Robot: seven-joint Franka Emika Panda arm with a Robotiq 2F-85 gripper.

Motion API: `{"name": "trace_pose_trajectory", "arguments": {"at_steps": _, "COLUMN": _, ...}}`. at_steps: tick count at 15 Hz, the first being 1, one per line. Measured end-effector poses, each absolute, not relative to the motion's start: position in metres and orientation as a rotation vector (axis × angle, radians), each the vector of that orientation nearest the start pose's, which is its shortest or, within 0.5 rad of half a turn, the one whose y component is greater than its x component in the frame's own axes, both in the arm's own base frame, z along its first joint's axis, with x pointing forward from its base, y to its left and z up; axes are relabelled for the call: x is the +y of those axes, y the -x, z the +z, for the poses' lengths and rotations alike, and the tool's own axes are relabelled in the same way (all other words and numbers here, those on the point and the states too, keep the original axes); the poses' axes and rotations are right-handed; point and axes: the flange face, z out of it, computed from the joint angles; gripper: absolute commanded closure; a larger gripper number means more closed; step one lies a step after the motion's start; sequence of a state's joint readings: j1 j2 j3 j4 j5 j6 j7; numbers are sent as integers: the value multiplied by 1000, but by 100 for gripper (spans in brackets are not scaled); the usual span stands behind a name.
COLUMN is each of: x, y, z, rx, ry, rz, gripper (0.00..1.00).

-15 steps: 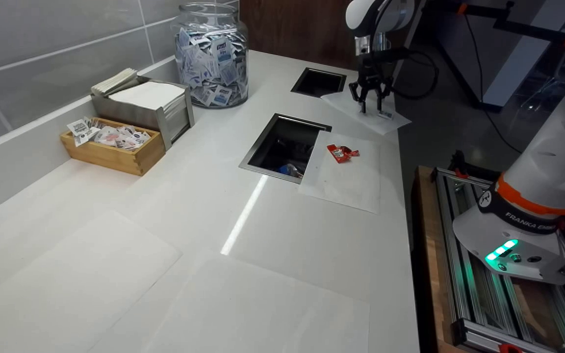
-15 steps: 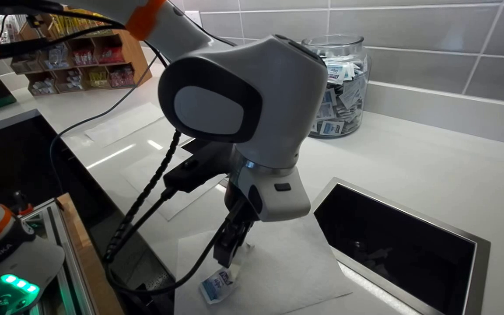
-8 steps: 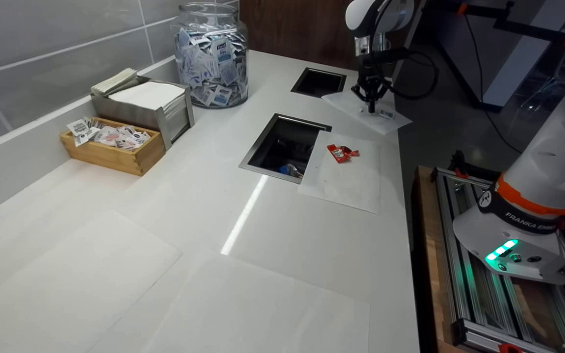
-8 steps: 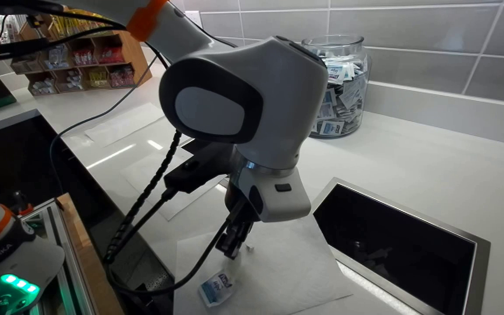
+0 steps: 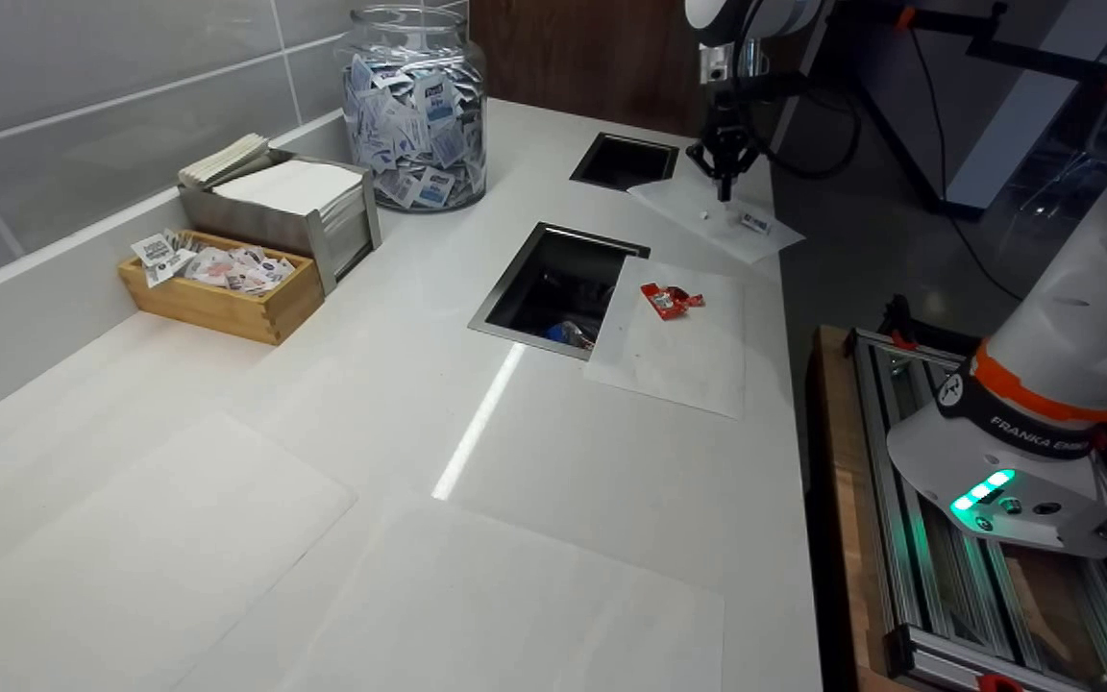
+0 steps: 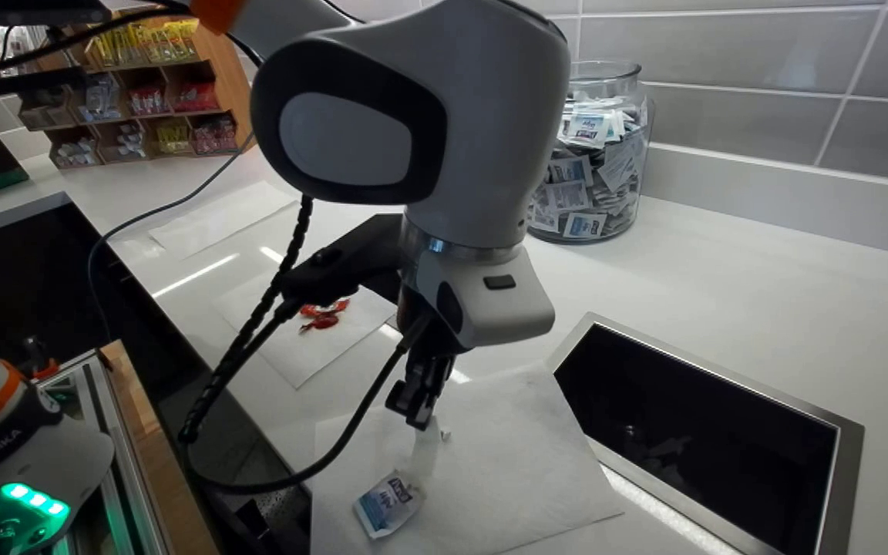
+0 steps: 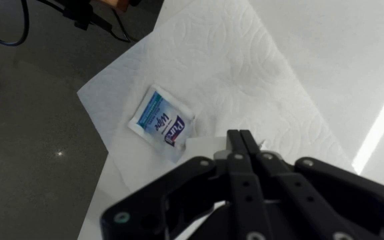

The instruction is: Put the small white paper on the table

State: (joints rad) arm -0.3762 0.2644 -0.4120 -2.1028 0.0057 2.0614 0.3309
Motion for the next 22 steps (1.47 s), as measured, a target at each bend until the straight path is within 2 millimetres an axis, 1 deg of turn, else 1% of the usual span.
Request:
{"name": "trace_pose_trajectory", "arguments": {"at_steps": 5, "x": -373, "y": -383, "z": 327, "rx": 1649, "ry": 2680, "rz": 288, "gripper": 100}}
{"name": "trace_pose_trajectory", "arguments": {"at_steps": 9, "x": -363, "y": -377, "z": 352, "rx": 1629, "ry": 2681, "rz": 157, "gripper": 100}}
{"name": "trace_pose_trajectory", "arguments": {"at_steps": 12, "x": -356, "y": -374, "z": 362, "rx": 1617, "ry": 2679, "rz": 106, "gripper": 100}}
{"name": "trace_pose_trajectory", "arguments": {"at_steps": 16, "x": -348, "y": -372, "z": 368, "rx": 1593, "ry": 2682, "rz": 83, "gripper": 100}}
{"name": "trace_pose_trajectory", "arguments": {"at_steps": 19, "x": -342, "y": -378, "z": 371, "rx": 1529, "ry": 2703, "rz": 70, "gripper": 100}}
{"name": "trace_pose_trajectory", "arguments": {"at_steps": 22, "x": -334, "y": -390, "z": 374, "rx": 1439, "ry": 2737, "rz": 52, "gripper": 100}}
